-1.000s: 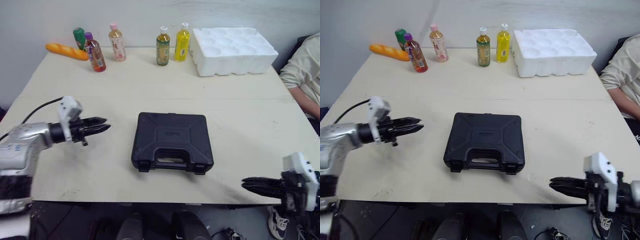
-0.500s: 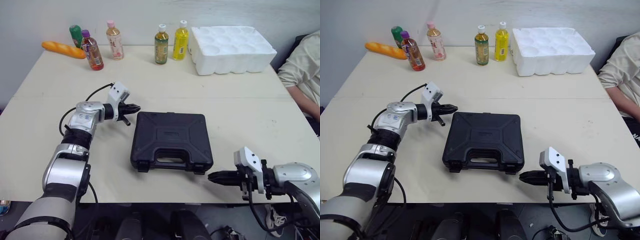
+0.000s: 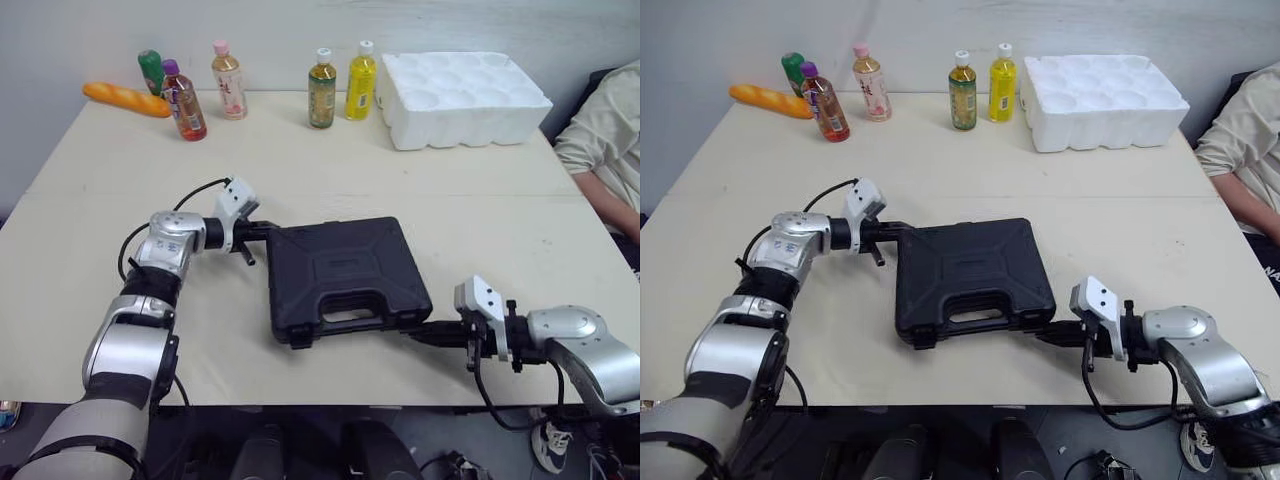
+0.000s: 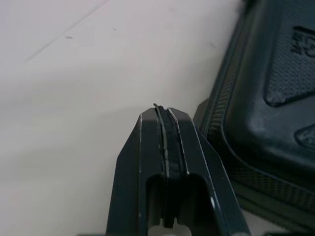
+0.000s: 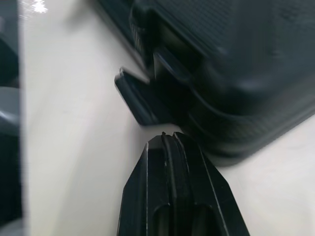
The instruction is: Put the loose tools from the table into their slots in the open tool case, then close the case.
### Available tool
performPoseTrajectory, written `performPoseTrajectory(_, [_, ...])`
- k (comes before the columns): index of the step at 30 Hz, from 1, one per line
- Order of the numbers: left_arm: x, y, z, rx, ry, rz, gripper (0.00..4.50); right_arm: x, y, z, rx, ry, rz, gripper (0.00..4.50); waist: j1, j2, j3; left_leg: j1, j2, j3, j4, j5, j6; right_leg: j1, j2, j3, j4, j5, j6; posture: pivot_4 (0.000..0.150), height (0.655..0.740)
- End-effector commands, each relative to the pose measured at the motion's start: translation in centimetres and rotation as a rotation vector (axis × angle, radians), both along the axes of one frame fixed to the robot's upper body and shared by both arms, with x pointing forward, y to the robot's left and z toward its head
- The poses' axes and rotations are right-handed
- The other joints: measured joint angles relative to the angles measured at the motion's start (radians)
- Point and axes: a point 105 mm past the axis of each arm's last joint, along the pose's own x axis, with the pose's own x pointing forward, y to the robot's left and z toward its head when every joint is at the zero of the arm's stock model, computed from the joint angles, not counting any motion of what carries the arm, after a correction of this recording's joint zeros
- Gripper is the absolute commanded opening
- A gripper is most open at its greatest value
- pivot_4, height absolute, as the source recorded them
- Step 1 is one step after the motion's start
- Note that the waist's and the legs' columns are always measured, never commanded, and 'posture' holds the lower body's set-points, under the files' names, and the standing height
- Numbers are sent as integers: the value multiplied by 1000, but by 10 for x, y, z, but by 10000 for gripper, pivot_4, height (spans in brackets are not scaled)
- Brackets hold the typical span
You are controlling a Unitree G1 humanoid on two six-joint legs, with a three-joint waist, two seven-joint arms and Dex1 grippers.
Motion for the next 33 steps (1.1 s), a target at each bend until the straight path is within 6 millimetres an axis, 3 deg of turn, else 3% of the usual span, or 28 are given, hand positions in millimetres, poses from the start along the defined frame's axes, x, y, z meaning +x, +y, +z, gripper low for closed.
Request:
performPoseTrajectory(1, [-23,-10,8,9,-3,-123,712,18,-18,13,-65,-106,-52,0,-1,0,0,0,0,0,0,0,0,0,0,0,0,0,0,1500,7400])
performPoseTrajectory(5, [-48,-11,8,12,28,-166,712,31,-36,22,-97,-125,-82,0,0,0,0,0,0,0,0,0,0,0,0,0,0,0,0,1500,7400])
performPoseTrajectory(10, [-61,-11,7,19,46,-169,712,37,-39,28,-105,-141,-83,0,0,0,0,0,0,0,0,-1,2,0,0,0,0,0,0,1500,7400])
performPoseTrajectory(13, [-63,-11,19,-39,64,-156,712,34,-40,30,-108,-155,-84,0,0,0,0,0,0,-1,0,-2,3,0,0,0,0,0,0,1500,7400])
performPoseTrajectory(18, [-66,-20,61,-60,6,-237,712,18,-47,37,-113,-169,-124,0,4,0,0,-2,0,-2,0,-2,3,0,0,-1,1,0,0,1500,7400])
performPoseTrajectory(21, [-61,-55,91,-142,-15,-312,712,14,-57,41,-146,-220,-216,0,22,1,0,-2,0,-2,2,-2,3,1,0,-1,0,0,0,1500,7400])
performPoseTrajectory(24, [-63,-103,100,-164,-18,-444,712,7,-58,43,-134,-224,-253,0,34,1,0,-3,-1,-2,3,-2,3,3,0,-1,0,1,1,1500,7400])
performPoseTrajectory(28, [-63,-160,89,-114,-19,-585,712,4,-55,43,-114,-235,-309,0,37,1,0,-3,-1,-1,4,-3,3,2,0,0,-1,1,3,1500,7400])
performPoseTrajectory(33, [-55,-203,65,-31,-17,-642,712,1,-50,41,-105,-246,-365,0,23,1,0,-2,-1,1,4,-3,3,1,2,2,-3,1,3,1500,7400])
